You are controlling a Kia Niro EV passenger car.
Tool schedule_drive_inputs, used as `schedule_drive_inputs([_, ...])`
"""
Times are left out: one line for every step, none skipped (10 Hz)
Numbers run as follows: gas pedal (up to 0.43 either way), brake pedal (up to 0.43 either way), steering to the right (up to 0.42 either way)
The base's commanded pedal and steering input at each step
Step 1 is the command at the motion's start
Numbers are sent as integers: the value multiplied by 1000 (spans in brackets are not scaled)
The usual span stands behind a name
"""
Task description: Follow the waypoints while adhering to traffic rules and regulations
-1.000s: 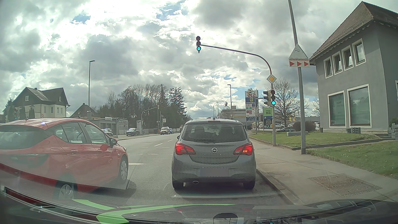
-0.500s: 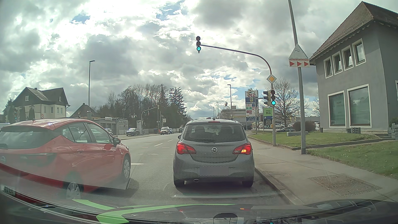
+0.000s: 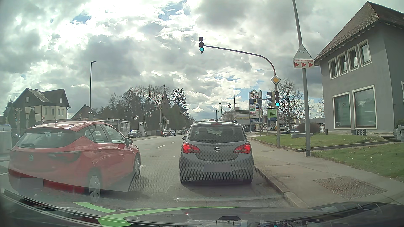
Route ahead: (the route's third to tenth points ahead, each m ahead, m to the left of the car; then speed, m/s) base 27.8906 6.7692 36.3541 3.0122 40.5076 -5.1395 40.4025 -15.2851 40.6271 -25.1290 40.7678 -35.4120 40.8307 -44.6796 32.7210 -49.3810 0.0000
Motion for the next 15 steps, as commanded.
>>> schedule_drive_inputs([0, 317, -4])
schedule_drive_inputs([0, 317, -3])
schedule_drive_inputs([0, 317, -3])
schedule_drive_inputs([0, 317, -3])
schedule_drive_inputs([0, 317, -4])
schedule_drive_inputs([0, 311, -3])
schedule_drive_inputs([0, 293, -4])
schedule_drive_inputs([0, 61, -3])
schedule_drive_inputs([0, 0, -4])
schedule_drive_inputs([0, 0, -3])
schedule_drive_inputs([98, 0, -4])
schedule_drive_inputs([370, 0, -3])
schedule_drive_inputs([378, 0, -3])
schedule_drive_inputs([409, 0, -3])
schedule_drive_inputs([429, 0, -3])
